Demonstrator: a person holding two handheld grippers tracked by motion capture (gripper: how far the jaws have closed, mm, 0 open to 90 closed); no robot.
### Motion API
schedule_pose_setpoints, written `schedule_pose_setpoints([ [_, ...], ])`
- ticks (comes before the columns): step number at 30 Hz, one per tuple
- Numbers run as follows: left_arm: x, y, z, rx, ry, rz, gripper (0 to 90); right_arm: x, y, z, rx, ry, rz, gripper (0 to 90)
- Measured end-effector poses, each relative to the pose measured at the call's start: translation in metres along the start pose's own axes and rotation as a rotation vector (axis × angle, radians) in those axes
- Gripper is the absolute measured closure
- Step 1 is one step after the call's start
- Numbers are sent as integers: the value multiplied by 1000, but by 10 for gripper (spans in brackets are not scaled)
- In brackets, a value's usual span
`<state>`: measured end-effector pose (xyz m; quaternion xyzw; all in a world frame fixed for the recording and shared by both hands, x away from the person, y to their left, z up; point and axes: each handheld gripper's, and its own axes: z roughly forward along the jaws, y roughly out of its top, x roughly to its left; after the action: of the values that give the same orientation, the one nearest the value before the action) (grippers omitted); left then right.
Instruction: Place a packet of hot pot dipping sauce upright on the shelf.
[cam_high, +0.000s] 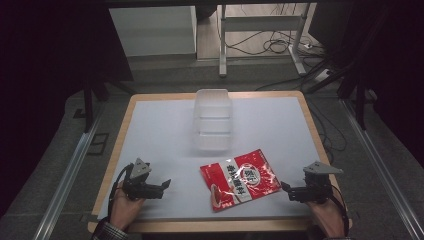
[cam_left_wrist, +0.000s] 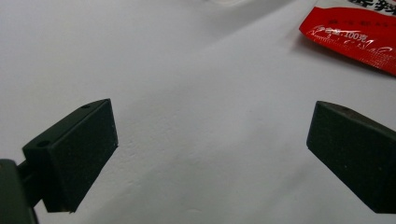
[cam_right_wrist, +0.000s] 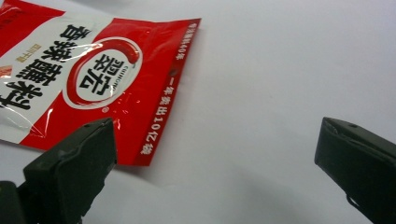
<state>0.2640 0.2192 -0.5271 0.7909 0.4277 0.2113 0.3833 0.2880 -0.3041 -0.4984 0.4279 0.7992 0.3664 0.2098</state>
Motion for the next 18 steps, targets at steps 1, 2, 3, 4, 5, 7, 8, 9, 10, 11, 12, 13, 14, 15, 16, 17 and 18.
schedule_pose_setpoints([
  [1,0,0,0,-3,0,4,18,2,1,2,2,13,-25,0],
  [2,0,-1,-1,-4,1,5,18,2,1,2,2,13,-25,0],
  [3,0,-1,-1,-8,2,3,18,1,0,2,3,13,-40,0],
  [4,0,-1,-1,-14,0,2,18,1,0,2,0,15,-42,0],
  [5,1,-1,-1,-18,-2,-1,18,0,0,1,-5,20,-35,0],
  [7,2,-1,-2,-21,-3,-1,18,0,0,1,-6,25,-29,0],
  [8,2,-2,-1,-21,-3,-2,18,-1,0,0,-8,27,-24,0],
  [9,2,-2,-1,-22,-5,-2,18,-1,0,0,-8,27,-20,0],
  [10,2,-2,-1,-23,-7,-3,18,-2,-1,-1,-8,28,-17,0],
  [11,2,-1,-1,-26,-11,-3,17,-2,-1,-1,-5,29,-13,0],
  [12,2,-1,0,-28,-14,-4,17,-2,-1,-1,-5,29,-13,0],
  [13,2,-1,0,-27,-17,-3,16,-1,-1,0,0,27,-6,0],
  [14,1,-1,0,-25,-20,-3,16,-1,-1,0,0,27,-6,0],
  [15,1,0,1,-24,-25,-1,12,-1,-1,-1,-1,30,-2,0],
  [16,0,0,1,-20,-26,4,12,-1,-1,-1,-1,30,-2,0],
  [17,-1,0,2,-17,-24,7,12,0,-1,-1,-2,28,-6,0],
  [18,-1,0,2,-13,-22,11,10,0,-1,-1,-5,30,-14,0],
])
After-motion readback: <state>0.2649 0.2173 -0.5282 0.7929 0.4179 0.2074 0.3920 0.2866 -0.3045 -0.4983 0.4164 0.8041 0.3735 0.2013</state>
